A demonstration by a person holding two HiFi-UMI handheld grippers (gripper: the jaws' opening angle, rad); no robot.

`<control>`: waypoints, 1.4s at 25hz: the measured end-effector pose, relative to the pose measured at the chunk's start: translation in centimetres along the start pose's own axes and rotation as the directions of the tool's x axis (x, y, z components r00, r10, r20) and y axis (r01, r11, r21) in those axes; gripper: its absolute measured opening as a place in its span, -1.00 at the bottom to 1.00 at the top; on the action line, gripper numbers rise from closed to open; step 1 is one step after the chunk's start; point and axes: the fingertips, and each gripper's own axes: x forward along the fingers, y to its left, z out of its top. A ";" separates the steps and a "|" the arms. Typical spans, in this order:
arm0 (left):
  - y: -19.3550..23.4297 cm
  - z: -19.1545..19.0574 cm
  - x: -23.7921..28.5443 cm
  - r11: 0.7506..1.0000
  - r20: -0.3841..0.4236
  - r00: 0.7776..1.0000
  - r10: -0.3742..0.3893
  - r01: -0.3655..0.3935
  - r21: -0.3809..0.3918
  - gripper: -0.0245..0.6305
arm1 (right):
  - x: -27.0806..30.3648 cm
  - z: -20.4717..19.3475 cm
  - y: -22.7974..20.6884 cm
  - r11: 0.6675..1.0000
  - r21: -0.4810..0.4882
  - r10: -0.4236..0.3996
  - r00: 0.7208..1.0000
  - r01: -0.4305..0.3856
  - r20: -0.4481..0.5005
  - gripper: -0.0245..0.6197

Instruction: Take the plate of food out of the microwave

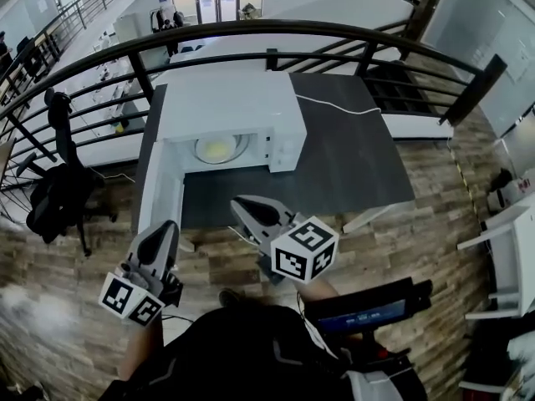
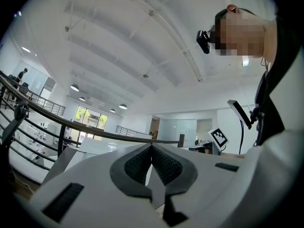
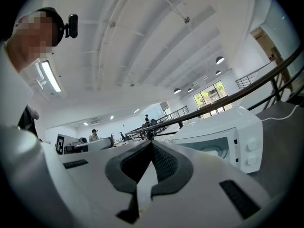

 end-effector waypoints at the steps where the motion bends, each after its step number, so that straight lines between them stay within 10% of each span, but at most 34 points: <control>1: 0.5 0.2 0.1 1.000 0.003 1.000 -0.008 0.008 -0.008 -0.91 | 0.7 0.0 -0.1 1.000 0.005 -0.008 1.000 0.008 0.001 -0.96; 12: 4.9 1.9 1.5 0.997 0.011 0.998 -0.062 0.062 -0.047 -0.91 | 6.4 0.8 -0.9 0.999 0.017 -0.044 0.999 0.044 -0.005 -0.96; 35: 9.6 2.2 8.0 0.988 -0.011 0.988 0.156 -0.156 0.021 -0.91 | 13.4 4.3 -9.5 0.989 0.062 0.142 0.988 -0.138 -0.058 -0.96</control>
